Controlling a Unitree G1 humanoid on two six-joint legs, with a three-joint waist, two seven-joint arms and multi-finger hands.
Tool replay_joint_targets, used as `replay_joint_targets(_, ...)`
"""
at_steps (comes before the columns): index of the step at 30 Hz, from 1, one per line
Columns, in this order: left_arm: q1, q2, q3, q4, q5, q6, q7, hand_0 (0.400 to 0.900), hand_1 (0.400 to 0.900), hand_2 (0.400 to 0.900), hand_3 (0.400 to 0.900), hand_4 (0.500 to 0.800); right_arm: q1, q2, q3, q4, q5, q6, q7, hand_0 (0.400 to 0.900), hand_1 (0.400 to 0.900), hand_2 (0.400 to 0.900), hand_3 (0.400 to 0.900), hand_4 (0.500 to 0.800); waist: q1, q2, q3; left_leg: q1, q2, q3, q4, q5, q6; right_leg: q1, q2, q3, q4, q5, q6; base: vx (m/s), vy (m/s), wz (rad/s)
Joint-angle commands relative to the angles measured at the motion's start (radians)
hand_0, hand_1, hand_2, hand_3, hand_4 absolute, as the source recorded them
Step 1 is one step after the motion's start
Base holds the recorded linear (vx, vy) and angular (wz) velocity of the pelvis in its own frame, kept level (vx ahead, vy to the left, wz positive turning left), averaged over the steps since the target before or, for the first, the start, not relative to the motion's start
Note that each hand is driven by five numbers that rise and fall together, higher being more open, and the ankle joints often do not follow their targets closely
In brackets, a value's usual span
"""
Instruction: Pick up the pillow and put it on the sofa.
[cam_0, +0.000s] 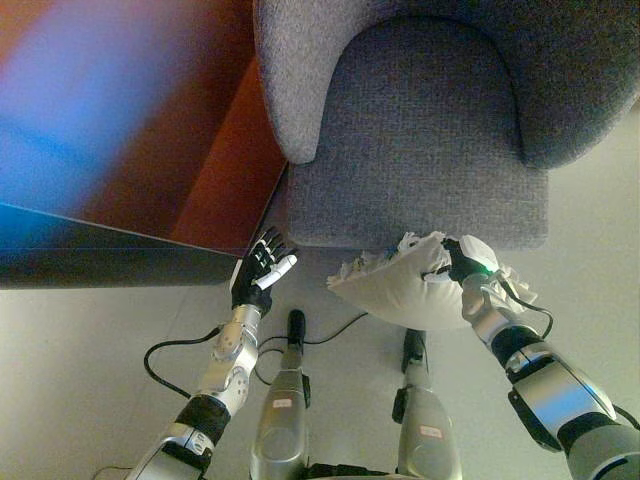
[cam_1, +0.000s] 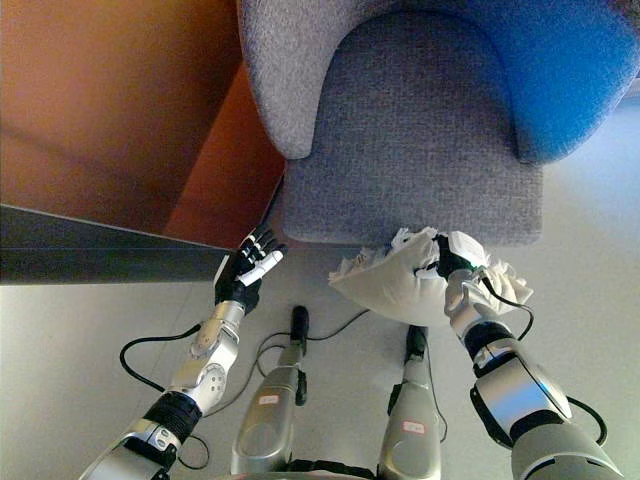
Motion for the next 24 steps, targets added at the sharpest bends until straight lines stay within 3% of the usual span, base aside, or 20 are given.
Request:
replay_joint_targets(1, -0.057, 0.048, -0.008, -0.094, -0.004, -0.11, 0.004, 0.9, 0.9, 0.9, 0.9, 0.8, -0.134, -0.058, 0.033, 0.007, 0.012, -0.01, -0.046, 0.9, 0.9, 0.9, 0.9, 0.8, 0.021, -0.044, 0.03, -0.043, -0.019, -0.025, 0.068, -0.091, 0.024, -0.1, -0.093, 0.013, 0.073, 0.025, 0.038, 0.0, 0.0, 0.0)
replay_joint_targets(7, -0.06, 0.049, -0.015, -0.102, -0.007, -0.117, 0.008, 0.9, 0.9, 0.9, 0.9, 0.8, -0.158, -0.067, 0.039, 0.01, 0.016, -0.006, -0.036, 0.9, 0.9, 0.9, 0.9, 0.8, 0.023, -0.039, 0.03, -0.055, -0.022, -0.022, 0.067, -0.089, 0.025, -0.115, -0.097, 0.004, 0.075, 0.031, 0.039, 0.0, 0.0, 0.0)
replay_joint_targets(8, -0.061, 0.048, -0.015, -0.1, -0.006, -0.119, 0.006, 0.9, 0.9, 0.9, 0.9, 0.8, -0.16, -0.067, 0.038, 0.01, 0.013, -0.006, -0.033, 0.747, 0.747, 0.747, 0.747, 0.708, 0.023, -0.038, 0.03, -0.057, -0.023, -0.021, 0.068, -0.088, 0.025, -0.119, -0.098, 0.003, 0.076, 0.032, 0.039, 0.0, 0.0, 0.0)
replay_joint_targets(9, -0.062, 0.047, -0.015, -0.099, -0.006, -0.122, 0.005, 0.9, 0.9, 0.9, 0.9, 0.8, -0.162, -0.068, 0.038, 0.011, 0.011, -0.006, -0.03, 0.484, 0.484, 0.484, 0.484, 0.551, 0.024, -0.038, 0.03, -0.059, -0.024, -0.021, 0.066, -0.088, 0.026, -0.122, -0.098, 0.002, 0.077, 0.032, 0.04, 0.0, 0.0, 0.0)
replay_joint_targets(10, -0.062, 0.047, -0.014, -0.1, -0.006, -0.123, 0.007, 0.9, 0.9, 0.9, 0.9, 0.8, -0.163, -0.069, 0.039, 0.01, 0.011, -0.007, -0.026, 0.4, 0.4, 0.4, 0.4, 0.5, 0.024, -0.037, 0.03, -0.06, -0.025, -0.021, 0.066, -0.088, 0.026, -0.125, -0.099, 0.001, 0.078, 0.032, 0.04, 0.0, 0.0, 0.0)
replay_joint_targets(24, -0.066, 0.04, -0.015, -0.098, -0.003, -0.136, 0.009, 0.9, 0.9, 0.9, 0.9, 0.8, -0.159, -0.074, 0.035, 0.007, 0.016, -0.01, -0.023, 0.4, 0.4, 0.4, 0.4, 0.5, 0.019, -0.034, 0.03, -0.058, -0.033, -0.013, 0.063, -0.091, 0.03, -0.137, -0.102, -0.006, 0.083, 0.038, 0.042, 0.0, 0.0, 0.0)
